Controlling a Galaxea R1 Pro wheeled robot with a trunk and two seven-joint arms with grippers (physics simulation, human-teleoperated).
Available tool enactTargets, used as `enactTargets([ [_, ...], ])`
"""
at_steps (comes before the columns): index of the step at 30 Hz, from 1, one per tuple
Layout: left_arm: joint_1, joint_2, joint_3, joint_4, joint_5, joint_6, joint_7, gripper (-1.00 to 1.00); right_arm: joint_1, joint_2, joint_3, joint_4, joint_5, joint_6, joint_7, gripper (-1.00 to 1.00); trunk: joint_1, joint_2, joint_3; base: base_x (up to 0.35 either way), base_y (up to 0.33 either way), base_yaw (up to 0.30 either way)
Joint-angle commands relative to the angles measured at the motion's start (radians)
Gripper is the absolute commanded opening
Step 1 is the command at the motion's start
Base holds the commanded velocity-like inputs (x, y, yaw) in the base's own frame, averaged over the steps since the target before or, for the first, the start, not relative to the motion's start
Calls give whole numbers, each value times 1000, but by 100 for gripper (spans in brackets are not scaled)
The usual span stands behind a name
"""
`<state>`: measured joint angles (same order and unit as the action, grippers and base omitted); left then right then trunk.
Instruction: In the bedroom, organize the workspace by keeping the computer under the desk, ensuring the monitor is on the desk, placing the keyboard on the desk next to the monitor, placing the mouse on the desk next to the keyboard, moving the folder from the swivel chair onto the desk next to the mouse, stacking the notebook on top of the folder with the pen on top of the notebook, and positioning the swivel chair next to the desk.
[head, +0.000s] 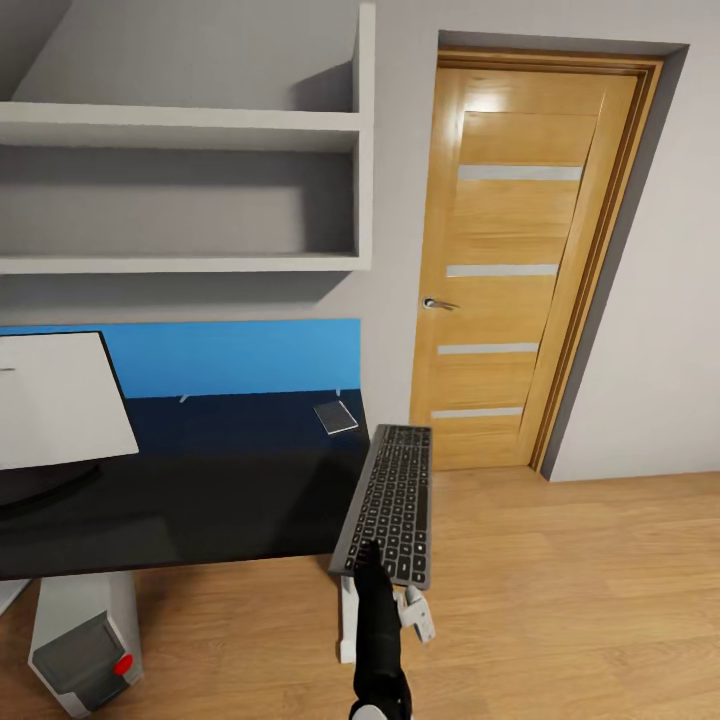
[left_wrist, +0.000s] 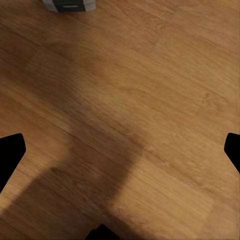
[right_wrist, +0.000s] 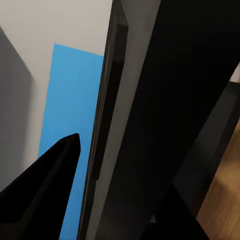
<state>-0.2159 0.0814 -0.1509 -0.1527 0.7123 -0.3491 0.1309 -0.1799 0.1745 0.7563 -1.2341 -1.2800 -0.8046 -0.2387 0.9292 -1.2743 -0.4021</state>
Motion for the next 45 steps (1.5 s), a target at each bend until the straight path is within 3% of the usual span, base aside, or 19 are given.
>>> enactTargets([
  [1,0,0,-9,-1,2,-2,7,100,-1,0,5,-1,5,-8,-9,-100,0,-1,-1,0,0,0],
  [4,0,0,-9,-1,1,-2,7,100,-1,0,21,-1,6,-11,-8,-100,0,-1,-1,0,0,0],
  [7,0,0,-9,-1,1,-2,7,100,-1,0,78,1,7,-13,-5,-100,0,-1,-1,0,72,0],
  [12,0,0,-9,-1,1,-2,7,100,-1,0,99,3,10,-16,1,-100,0,-1,-1,0,137,0],
  [22,0,-7,-9,-1,1,-2,7,100,-1,0,95,5,9,-23,-2,-100,0,-1,-1,0,12,0],
  [23,0,-8,-9,-1,1,-2,7,100,-1,0,63,5,-10,-111,-6,-100,0,-1,-1,0,0,0],
  [24,0,-8,-9,-1,1,-2,7,100,-1,0,56,5,-16,-151,-6,-100,0,-1,-1,0,0,0],
  [28,0,-8,-9,-1,1,-2,7,100,-1,0,45,5,-27,-224,-4,-100,0,-1,-1,0,0,0],
  [45,0,-8,-9,-1,0,-2,7,100,-1,0,39,-10,-24,-240,2,-100,0,-1,-1,0,1,-1],
])
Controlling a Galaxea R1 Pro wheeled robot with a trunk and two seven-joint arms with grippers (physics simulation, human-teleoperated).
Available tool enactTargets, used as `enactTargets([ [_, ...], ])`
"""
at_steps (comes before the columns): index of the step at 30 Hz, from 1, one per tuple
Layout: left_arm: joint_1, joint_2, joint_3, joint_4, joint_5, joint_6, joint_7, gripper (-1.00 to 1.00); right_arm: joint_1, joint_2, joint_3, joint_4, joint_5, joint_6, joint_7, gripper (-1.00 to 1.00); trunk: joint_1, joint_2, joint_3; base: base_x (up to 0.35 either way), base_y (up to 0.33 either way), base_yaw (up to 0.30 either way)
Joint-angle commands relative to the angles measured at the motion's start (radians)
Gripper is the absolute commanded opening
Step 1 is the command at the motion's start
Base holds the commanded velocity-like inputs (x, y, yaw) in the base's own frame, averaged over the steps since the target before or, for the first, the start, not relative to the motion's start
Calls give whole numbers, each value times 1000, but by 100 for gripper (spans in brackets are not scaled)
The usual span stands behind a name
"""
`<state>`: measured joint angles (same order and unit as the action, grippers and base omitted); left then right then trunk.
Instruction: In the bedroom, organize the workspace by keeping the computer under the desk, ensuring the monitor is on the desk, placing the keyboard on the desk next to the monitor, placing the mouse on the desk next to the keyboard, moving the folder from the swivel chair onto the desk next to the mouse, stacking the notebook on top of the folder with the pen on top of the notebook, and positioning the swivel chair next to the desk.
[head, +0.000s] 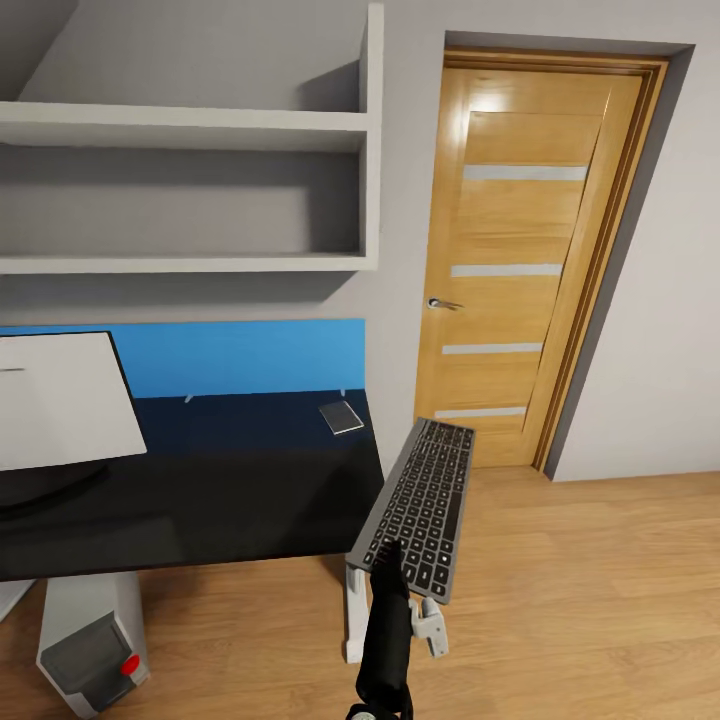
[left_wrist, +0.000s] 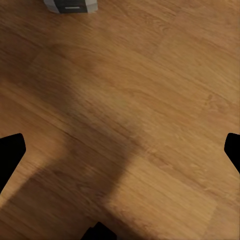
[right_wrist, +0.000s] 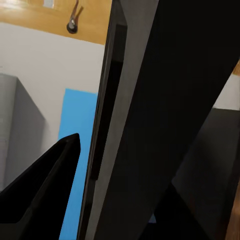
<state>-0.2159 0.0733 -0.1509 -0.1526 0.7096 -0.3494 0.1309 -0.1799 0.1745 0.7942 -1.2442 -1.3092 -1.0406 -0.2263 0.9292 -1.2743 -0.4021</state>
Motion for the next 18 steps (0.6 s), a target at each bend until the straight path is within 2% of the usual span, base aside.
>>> enactTargets([
  [1,0,0,-9,-1,2,-3,7,100,-1,0,1,0,6,-4,-10,-100,0,-1,-1,0,217,-211],
  [12,0,0,-9,-1,2,-3,7,100,-1,0,2,0,5,-4,-10,-100,0,-1,-1,-7,303,-256],
  [18,0,0,-9,-1,2,-3,7,100,-1,0,2,1,5,-4,-10,-100,0,-1,-1,-162,274,-263],
])
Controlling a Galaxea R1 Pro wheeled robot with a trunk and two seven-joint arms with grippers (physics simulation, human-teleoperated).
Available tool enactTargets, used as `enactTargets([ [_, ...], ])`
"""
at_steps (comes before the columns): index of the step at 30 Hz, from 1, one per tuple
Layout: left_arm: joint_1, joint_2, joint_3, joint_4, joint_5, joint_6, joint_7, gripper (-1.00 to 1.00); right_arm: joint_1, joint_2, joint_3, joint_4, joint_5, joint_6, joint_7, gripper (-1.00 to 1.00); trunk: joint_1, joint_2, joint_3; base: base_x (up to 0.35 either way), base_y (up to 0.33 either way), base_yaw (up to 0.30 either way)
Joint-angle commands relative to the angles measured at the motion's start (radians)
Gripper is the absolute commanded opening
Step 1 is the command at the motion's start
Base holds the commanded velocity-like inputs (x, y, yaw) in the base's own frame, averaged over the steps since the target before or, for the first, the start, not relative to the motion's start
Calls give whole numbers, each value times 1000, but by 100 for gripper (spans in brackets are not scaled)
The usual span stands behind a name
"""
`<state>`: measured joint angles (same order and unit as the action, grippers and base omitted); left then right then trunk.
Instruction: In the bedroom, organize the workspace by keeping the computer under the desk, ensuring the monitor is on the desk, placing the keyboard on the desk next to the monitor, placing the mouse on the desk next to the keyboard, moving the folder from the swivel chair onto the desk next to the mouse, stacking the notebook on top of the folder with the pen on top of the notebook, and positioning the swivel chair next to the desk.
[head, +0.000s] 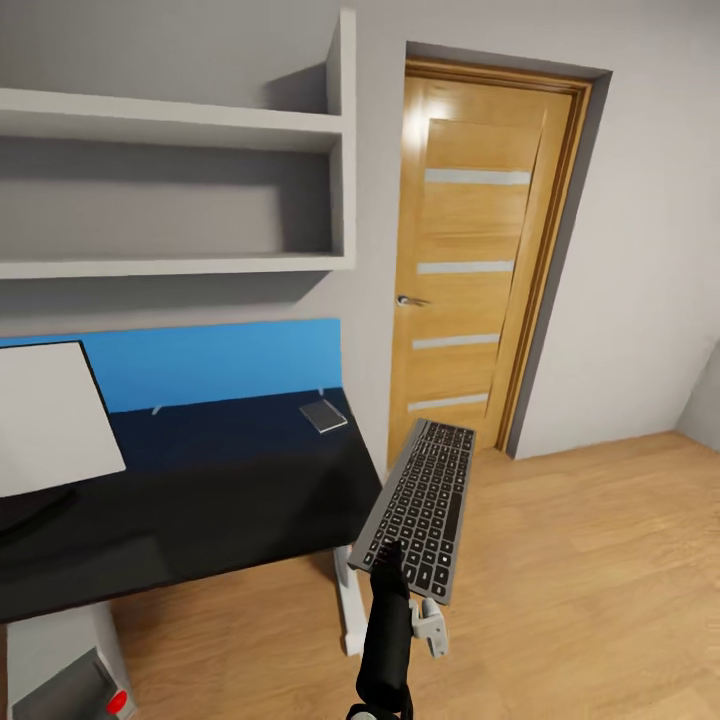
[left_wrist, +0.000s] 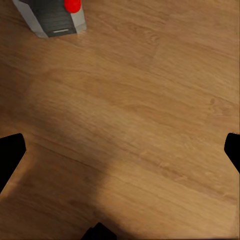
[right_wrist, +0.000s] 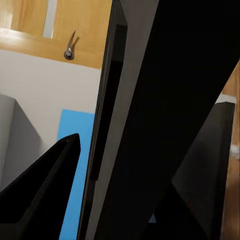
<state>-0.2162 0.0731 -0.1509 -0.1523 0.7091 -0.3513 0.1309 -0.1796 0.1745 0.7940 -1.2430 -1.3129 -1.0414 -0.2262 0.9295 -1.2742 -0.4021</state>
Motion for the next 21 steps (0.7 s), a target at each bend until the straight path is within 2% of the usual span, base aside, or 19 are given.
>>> enactTargets([
  [1,0,0,-9,-1,3,-2,7,100,-1,0,2,0,9,-3,-10,-100,0,-1,-1,-223,237,-263],
  [6,0,0,-8,-1,4,-2,6,100,-1,0,5,2,8,-3,-10,-100,0,-1,-1,-224,203,-173],
  [15,0,0,-8,-1,4,0,7,100,-1,0,15,-3,9,1,-3,-100,0,-1,-1,-11,9,-5],
  [19,0,0,-8,-1,4,0,7,100,-1,0,61,0,9,8,-4,-100,0,-1,-1,0,0,0],
  [21,0,0,-8,-1,4,0,7,100,-1,0,71,-1,9,30,-5,-100,0,-1,-1,0,0,0],
])
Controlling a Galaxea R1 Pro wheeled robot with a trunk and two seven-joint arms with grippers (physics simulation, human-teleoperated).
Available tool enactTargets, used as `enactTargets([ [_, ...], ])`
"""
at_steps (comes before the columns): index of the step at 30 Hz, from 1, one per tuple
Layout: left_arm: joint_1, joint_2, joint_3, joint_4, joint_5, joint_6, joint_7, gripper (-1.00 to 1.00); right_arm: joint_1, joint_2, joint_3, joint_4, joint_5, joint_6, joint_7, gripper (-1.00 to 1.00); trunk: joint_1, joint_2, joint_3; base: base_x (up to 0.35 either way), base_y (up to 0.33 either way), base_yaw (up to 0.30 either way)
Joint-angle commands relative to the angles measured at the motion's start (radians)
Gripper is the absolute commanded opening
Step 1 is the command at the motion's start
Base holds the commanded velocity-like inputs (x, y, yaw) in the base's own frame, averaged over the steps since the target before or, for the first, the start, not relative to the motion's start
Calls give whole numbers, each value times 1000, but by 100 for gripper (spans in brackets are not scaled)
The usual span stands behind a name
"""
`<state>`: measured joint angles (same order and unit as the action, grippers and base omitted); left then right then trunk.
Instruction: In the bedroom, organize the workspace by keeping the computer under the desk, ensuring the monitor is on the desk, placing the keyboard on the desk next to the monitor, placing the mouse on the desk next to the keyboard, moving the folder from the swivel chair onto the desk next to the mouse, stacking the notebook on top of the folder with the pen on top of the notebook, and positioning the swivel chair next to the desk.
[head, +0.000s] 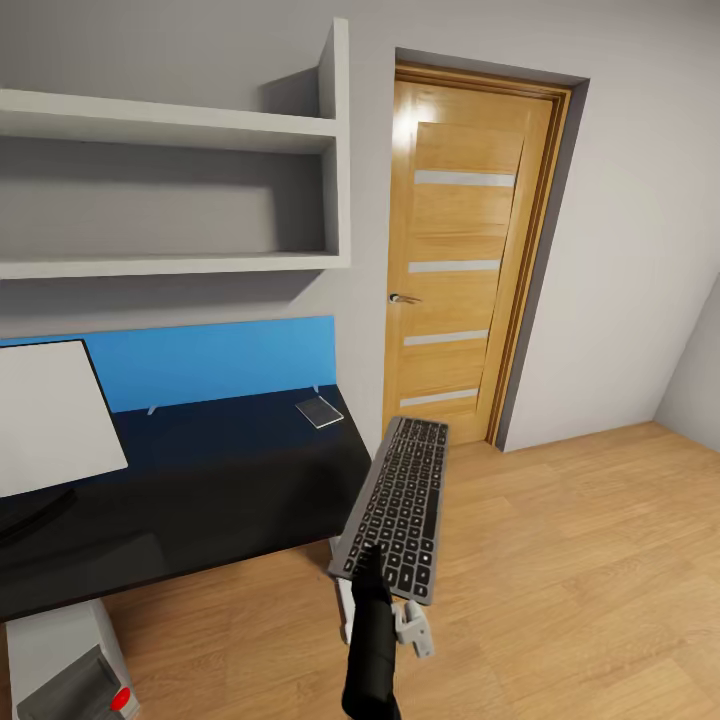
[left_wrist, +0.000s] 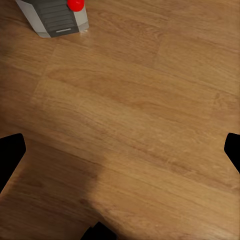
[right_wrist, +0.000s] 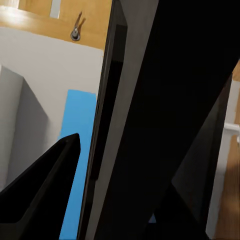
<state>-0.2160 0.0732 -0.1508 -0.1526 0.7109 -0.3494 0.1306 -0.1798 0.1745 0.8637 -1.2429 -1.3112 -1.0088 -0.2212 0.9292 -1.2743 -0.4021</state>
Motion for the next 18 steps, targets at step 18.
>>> enactTargets([
  [18,0,-1,-9,-1,2,-2,7,100,-1,0,11,-3,1,110,-8,-100,0,-1,-1,0,0,0],
])
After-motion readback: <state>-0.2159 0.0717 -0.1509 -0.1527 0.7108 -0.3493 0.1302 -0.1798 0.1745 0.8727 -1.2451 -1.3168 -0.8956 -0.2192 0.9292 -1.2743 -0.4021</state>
